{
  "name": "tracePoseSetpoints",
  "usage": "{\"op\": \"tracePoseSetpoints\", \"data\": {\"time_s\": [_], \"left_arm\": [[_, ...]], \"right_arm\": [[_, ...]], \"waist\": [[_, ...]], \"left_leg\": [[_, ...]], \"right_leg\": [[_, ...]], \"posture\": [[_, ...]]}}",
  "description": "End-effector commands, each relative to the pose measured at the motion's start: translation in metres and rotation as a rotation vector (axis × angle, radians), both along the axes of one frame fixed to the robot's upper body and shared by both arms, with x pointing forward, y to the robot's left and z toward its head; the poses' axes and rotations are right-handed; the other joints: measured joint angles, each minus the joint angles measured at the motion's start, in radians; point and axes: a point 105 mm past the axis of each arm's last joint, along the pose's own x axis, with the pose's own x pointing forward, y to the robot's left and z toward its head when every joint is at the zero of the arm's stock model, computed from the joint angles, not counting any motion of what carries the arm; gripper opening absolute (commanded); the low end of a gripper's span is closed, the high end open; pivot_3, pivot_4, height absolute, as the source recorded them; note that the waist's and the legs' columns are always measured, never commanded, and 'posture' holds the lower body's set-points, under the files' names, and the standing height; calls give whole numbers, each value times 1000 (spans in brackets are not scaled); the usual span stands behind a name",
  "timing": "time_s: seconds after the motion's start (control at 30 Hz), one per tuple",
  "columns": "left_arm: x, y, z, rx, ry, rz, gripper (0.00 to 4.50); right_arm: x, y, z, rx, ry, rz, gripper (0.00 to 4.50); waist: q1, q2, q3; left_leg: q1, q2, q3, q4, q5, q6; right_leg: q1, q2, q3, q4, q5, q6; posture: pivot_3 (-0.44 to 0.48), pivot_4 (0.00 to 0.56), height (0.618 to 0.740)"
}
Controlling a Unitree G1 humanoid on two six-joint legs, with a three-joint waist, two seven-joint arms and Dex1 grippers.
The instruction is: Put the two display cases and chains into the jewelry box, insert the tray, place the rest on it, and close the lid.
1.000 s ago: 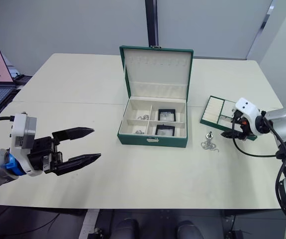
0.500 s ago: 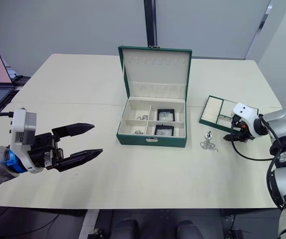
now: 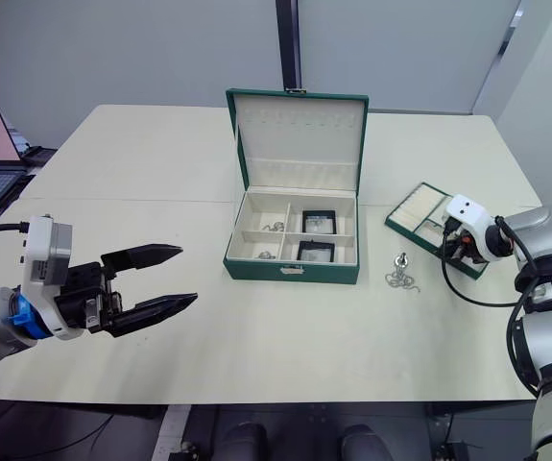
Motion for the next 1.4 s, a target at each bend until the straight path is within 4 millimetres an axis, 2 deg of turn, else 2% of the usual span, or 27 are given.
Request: {"op": "tracePoseSetpoints", "data": {"time_s": [0.03,0.27,0.4,0.5,0.73,0.97,1.13,1.4], "left_arm": [[-2,3,8,14,-48,4,4500],[-4,6,6,14,-44,2,4500],[-6,14,8,-6,-35,16,4500],[-7,22,8,-6,-28,34,4500],[-2,30,6,-9,-24,45,4500],[3,35,7,-3,-33,51,4500],[3,33,9,0,-38,52,4500],[-1,36,12,-1,-44,86,4500]], "right_arm": [[5,-2,17,6,-51,-5,5],[5,-2,21,14,-66,-11,5],[1,-7,43,-24,-99,22,5],[-12,-5,65,-74,-108,79,5],[-59,33,89,-95,-79,216,5],[-85,86,110,-37,-73,337,5],[-89,121,116,-19,-64,425,5],[-79,165,109,-54,-61,563,5]], "waist": [[0,0,0],[0,0,0],[0,4,2],[4,9,5],[8,10,5],[6,10,6],[5,10,6],[2,10,6]], "left_leg": [[0,0,0,0,0,0],[0,0,0,0,0,0],[0,0,0,0,0,0],[0,0,1,0,0,0],[0,0,-1,-1,0,1],[-1,0,-1,-1,-1,1],[-1,0,-1,-1,-1,2],[-1,0,-1,-1,-2,4]], "right_leg": [[0,0,0,0,0,0],[0,0,0,0,0,0],[0,0,0,0,0,0],[-1,-1,0,0,0,0],[-1,0,-1,1,0,0],[-2,0,-1,1,0,0],[-3,0,-1,1,0,0],[-4,0,-1,1,0,0]], "posture": [[0,150,740],[0,150,740],[0,150,740],[0,150,740],[0,150,740],[0,150,740],[0,150,740],[0,150,740]]}}
